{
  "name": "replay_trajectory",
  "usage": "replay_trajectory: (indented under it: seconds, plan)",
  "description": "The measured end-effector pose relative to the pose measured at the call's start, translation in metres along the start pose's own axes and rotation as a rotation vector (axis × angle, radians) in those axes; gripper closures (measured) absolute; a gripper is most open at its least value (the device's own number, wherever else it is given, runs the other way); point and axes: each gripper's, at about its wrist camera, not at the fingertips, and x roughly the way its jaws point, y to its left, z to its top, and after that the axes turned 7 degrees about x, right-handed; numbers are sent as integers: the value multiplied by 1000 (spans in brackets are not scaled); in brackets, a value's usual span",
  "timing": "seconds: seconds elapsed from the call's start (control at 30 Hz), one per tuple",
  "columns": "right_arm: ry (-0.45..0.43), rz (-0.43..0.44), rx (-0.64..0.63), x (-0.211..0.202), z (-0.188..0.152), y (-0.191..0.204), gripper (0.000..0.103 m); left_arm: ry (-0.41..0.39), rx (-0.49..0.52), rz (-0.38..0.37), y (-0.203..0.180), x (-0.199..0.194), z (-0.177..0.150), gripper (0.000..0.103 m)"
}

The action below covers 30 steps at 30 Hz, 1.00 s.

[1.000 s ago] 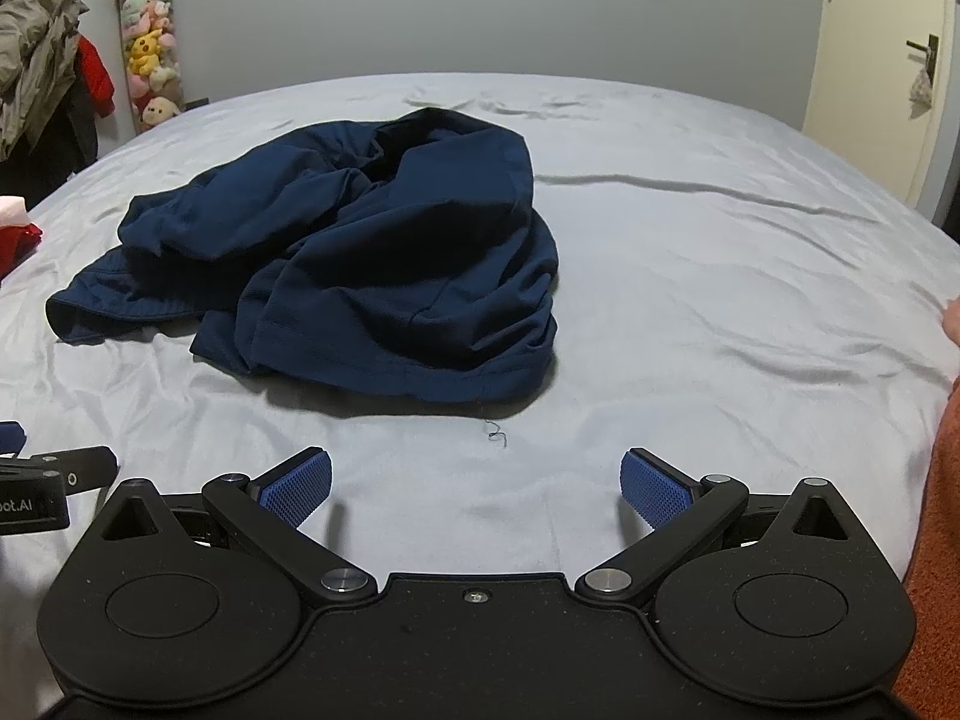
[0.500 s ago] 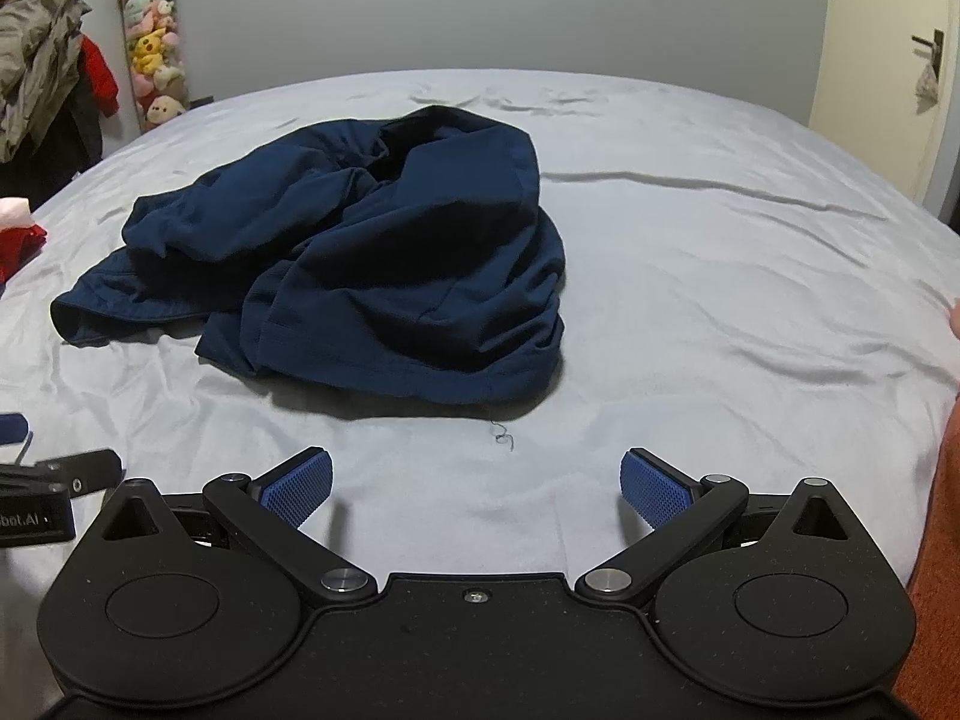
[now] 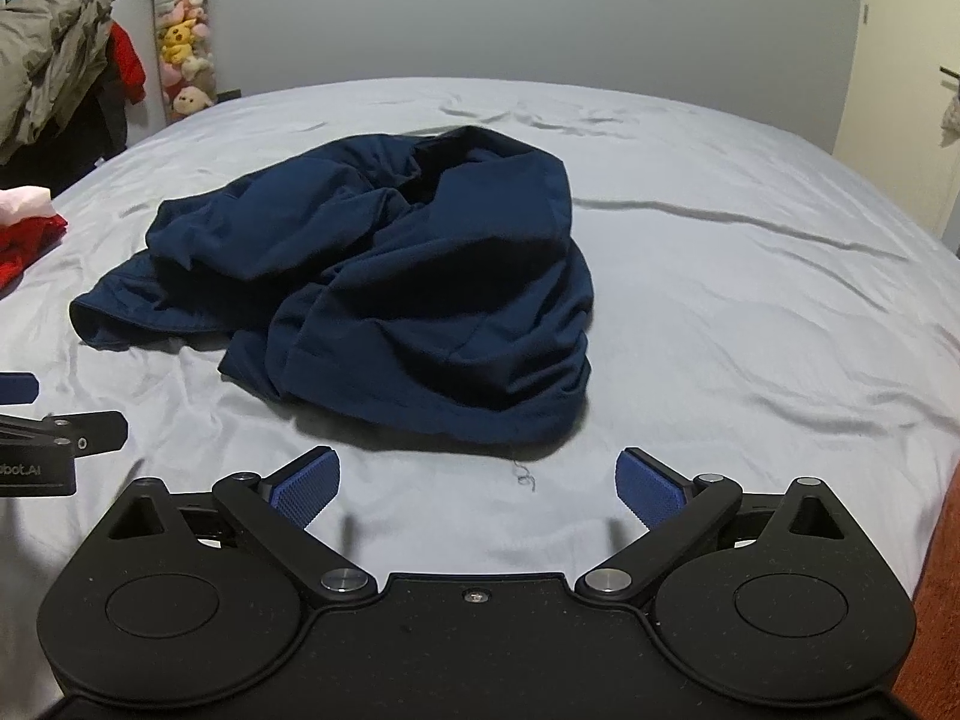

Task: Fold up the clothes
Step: 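Grasp the navy garment's edge with the right gripper while the left gripper grasps another edge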

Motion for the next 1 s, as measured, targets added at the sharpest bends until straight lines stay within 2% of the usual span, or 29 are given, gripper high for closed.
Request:
replay_trajectory:
  seconds: [0.13,0.3,0.6,0.73,0.87,0.93,1.0]
  plan:
    - [12,5,-6,3,7,3,9,-9,36,-4,4,3,4,8]
    - [25,28,-19,9,14,7,22,-26,89,-17,5,10,12,8]
    - [23,106,-93,23,26,23,23,-54,233,-14,0,31,28,8]
    - [24,136,-140,34,31,35,23,-56,297,20,0,42,28,8]
    - [28,117,-188,46,30,41,25,-54,330,84,4,54,30,8]
    - [36,113,-198,51,28,41,32,-43,326,85,8,59,33,8]
    - [54,114,-191,56,27,38,54,-42,314,75,9,62,34,9]
